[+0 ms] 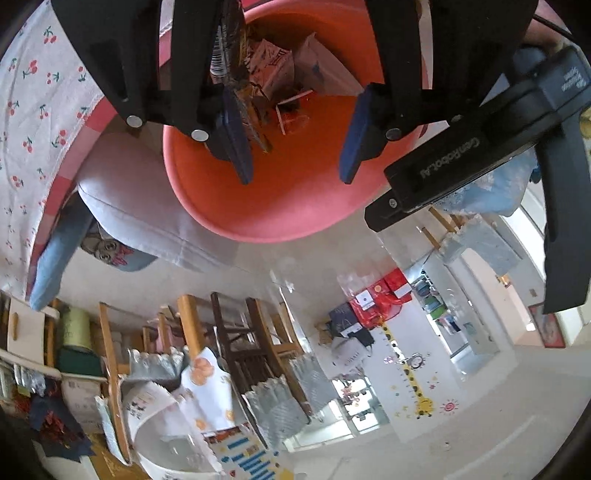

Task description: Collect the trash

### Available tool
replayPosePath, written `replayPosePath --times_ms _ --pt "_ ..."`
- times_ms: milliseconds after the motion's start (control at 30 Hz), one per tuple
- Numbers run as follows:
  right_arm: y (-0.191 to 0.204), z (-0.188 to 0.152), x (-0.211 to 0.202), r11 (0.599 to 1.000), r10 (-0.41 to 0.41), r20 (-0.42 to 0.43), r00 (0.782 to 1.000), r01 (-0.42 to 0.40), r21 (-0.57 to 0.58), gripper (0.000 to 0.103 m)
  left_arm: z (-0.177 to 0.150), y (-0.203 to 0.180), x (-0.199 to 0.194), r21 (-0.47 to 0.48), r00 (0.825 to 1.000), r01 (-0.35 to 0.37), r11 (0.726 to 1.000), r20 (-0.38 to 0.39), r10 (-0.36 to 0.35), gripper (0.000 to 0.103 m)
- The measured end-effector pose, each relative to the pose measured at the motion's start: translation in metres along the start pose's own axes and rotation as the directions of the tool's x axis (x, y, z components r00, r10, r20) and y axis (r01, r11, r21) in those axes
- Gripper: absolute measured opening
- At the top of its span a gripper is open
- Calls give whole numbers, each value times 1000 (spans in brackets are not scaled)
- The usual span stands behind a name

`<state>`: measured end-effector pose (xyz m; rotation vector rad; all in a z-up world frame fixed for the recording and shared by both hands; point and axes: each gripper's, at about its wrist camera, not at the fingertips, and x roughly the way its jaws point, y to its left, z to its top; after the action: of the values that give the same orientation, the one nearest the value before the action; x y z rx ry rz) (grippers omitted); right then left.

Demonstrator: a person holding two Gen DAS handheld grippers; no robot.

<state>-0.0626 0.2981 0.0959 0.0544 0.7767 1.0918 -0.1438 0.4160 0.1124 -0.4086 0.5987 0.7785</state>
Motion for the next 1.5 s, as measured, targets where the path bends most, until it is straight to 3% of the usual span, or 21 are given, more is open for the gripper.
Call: replayPosePath --times_ms 367,500,667,900,1133,1333,1500 --pt "5 9 3 998 60 32 998 -59 -19 52 7 23 -5 -85 999 -10 996 40 14 85" --pt "-2 8 -18 1000 27 74 997 -27 8 71 7 19 2 -61 1000 29 998 13 -28 86" --pt "-26 12 -64 993 -102 142 985 93 69 85 6 1 -17 -1 992 95 995 79 -94 95" --pt "-53 0 -140 944 -323 201 925 300 137 91 1 -37 -49 117 966 152 981 193 -173 99" --pt "-70 -35 -196 901 -429 212 878 399 170 93 -10 -66 -73 200 945 140 970 266 -191 99" --pt "-84 -70 -229 842 -535 168 828 506 187 93 -19 -94 -88 239 927 200 950 267 -262 99" --pt "-97 -98 -263 791 -603 151 784 560 248 93 -39 -132 -102 334 913 251 908 229 -337 99"
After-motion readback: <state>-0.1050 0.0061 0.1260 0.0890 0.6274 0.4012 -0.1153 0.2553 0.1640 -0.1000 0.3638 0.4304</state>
